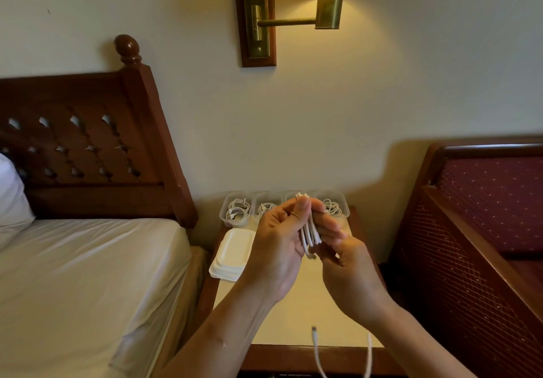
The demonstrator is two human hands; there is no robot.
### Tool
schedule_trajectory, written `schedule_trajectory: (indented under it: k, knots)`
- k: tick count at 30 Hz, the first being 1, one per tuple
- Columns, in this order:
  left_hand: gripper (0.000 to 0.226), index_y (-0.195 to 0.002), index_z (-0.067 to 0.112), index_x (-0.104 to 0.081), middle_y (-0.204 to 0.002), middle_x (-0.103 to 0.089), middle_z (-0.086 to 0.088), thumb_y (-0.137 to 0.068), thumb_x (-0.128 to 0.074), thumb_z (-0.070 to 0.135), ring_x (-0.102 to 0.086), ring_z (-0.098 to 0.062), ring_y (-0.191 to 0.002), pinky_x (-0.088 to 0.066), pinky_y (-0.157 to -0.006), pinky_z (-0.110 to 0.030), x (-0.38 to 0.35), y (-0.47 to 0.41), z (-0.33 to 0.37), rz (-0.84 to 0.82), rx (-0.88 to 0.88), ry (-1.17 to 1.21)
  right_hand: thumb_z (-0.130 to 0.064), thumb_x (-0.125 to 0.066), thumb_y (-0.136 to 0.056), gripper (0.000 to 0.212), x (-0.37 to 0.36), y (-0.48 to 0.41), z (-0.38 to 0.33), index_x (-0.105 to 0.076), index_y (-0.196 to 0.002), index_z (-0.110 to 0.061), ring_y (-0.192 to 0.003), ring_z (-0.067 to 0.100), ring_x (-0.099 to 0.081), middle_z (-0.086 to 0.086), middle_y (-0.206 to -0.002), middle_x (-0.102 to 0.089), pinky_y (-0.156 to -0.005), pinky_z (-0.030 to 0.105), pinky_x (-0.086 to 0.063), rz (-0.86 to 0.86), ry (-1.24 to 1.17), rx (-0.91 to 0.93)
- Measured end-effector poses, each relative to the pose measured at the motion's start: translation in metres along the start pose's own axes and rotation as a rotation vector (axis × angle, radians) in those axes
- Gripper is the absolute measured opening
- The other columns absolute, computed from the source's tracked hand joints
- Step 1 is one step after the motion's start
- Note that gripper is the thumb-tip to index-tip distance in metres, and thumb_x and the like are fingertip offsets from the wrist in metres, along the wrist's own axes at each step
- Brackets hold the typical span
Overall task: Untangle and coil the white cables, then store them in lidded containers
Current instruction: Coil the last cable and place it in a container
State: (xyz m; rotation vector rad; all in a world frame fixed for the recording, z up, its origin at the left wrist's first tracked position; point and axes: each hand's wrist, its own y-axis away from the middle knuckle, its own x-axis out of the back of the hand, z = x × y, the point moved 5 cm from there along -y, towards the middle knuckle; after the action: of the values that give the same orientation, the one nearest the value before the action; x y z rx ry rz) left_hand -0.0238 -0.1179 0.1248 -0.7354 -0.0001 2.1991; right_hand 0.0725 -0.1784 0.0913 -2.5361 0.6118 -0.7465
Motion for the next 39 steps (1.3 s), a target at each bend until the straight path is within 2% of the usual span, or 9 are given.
schedule_trajectory:
  k: [4,7,11,13,20,23,29,33,39]
  knots:
    - [0.028,-0.102,-0.003,-0.066,-0.095,-0.076,-0.024,-0.105,-0.048,0.019,-0.076,-0.038,-0.092,-0.062,-0.086,-0.044,0.003,-0.009,0.002,0.097,-0.065,-0.176,-0.009,-0.058,-0.102,0.021,-0.009,0.009,0.003,-0.069,-0.097,-0.026,-0.076,0.011,-0.055,-0.016,-0.09,-0.058,-0.06,0.031,-0.048,-0.108,0.31,0.022]
    - [0.028,-0.103,-0.002,-0.063,-0.095,-0.079,-0.014,-0.111,-0.045,0.018,-0.077,-0.03,-0.092,-0.062,-0.088,-0.046,0.007,-0.016,0.0,0.071,-0.138,-0.587,-0.016,-0.059,-0.101,0.016,-0.004,0.011,-0.009,-0.072,-0.102,-0.026,-0.07,0.016,-0.054,-0.01,-0.09,-0.065,-0.056,0.029,-0.043,-0.078,0.39,0.062]
    - [0.026,-0.086,0.01,-0.054,-0.08,-0.068,-0.002,-0.108,-0.048,0.022,-0.063,-0.02,-0.072,-0.052,-0.07,-0.047,0.006,-0.021,-0.004,-0.122,-0.274,-1.255,-0.011,-0.068,-0.092,0.011,0.009,0.011,-0.014,-0.072,-0.088,-0.021,-0.055,0.014,-0.055,-0.008,-0.07,-0.067,-0.047,0.025,-0.043,-0.067,0.467,0.099]
    - [0.029,-0.082,0.013,-0.052,-0.071,-0.061,-0.001,-0.108,-0.046,0.024,-0.059,-0.022,-0.061,-0.05,-0.059,-0.047,0.011,-0.022,-0.005,-0.213,-0.164,-1.313,-0.017,-0.07,-0.094,0.009,0.017,0.011,-0.018,-0.072,-0.09,-0.025,-0.057,0.009,-0.056,-0.015,-0.072,-0.066,-0.049,0.018,-0.041,-0.072,0.463,0.142]
    - [0.047,-0.088,-0.003,-0.063,-0.063,-0.045,-0.017,-0.111,-0.041,0.031,-0.038,-0.018,-0.055,-0.032,-0.053,-0.031,0.021,-0.011,0.0,-0.35,0.166,-0.948,-0.036,-0.071,-0.097,0.016,0.046,0.0,-0.029,-0.077,-0.089,-0.024,-0.068,0.005,-0.064,-0.015,-0.084,-0.07,-0.056,0.029,-0.054,0.041,0.4,0.398]
    - [0.046,-0.094,-0.009,-0.062,-0.062,-0.034,-0.004,-0.109,-0.041,0.029,-0.028,-0.012,-0.053,-0.022,-0.05,-0.024,0.024,-0.004,0.002,-0.369,0.257,-0.712,-0.032,-0.076,-0.093,0.017,0.062,-0.011,-0.029,-0.08,-0.091,-0.016,-0.069,0.007,-0.065,-0.01,-0.083,-0.069,-0.056,0.031,-0.054,0.119,0.302,0.443]
    - [0.035,-0.086,0.009,-0.063,-0.058,-0.029,0.001,-0.104,-0.046,0.033,-0.025,-0.014,-0.048,-0.026,-0.05,-0.028,0.005,0.009,0.009,-0.311,0.163,-0.291,-0.008,-0.073,-0.092,0.006,0.058,-0.023,-0.026,-0.078,-0.093,-0.005,-0.075,0.011,-0.068,-0.002,-0.087,-0.071,-0.065,0.022,-0.051,0.218,0.05,0.373]
    - [0.036,-0.084,0.008,-0.063,-0.055,-0.03,0.0,-0.104,-0.048,0.034,-0.031,-0.016,-0.044,-0.034,-0.05,-0.028,-0.009,0.012,0.004,-0.209,0.068,-0.056,-0.009,-0.067,-0.096,0.012,0.04,-0.024,-0.009,-0.077,-0.094,-0.017,-0.077,0.02,-0.07,-0.002,-0.084,-0.073,-0.068,0.035,-0.054,0.267,-0.173,0.196]
    - [0.035,-0.089,0.003,-0.065,-0.061,-0.055,-0.008,-0.105,-0.047,0.028,-0.061,-0.027,-0.056,-0.054,-0.063,-0.032,-0.013,0.005,0.002,-0.031,-0.061,0.088,0.0,-0.06,-0.094,0.039,0.009,-0.014,0.0,-0.074,-0.088,-0.036,-0.074,0.006,-0.061,-0.014,-0.076,-0.065,-0.07,0.025,-0.048,0.188,-0.157,0.043]
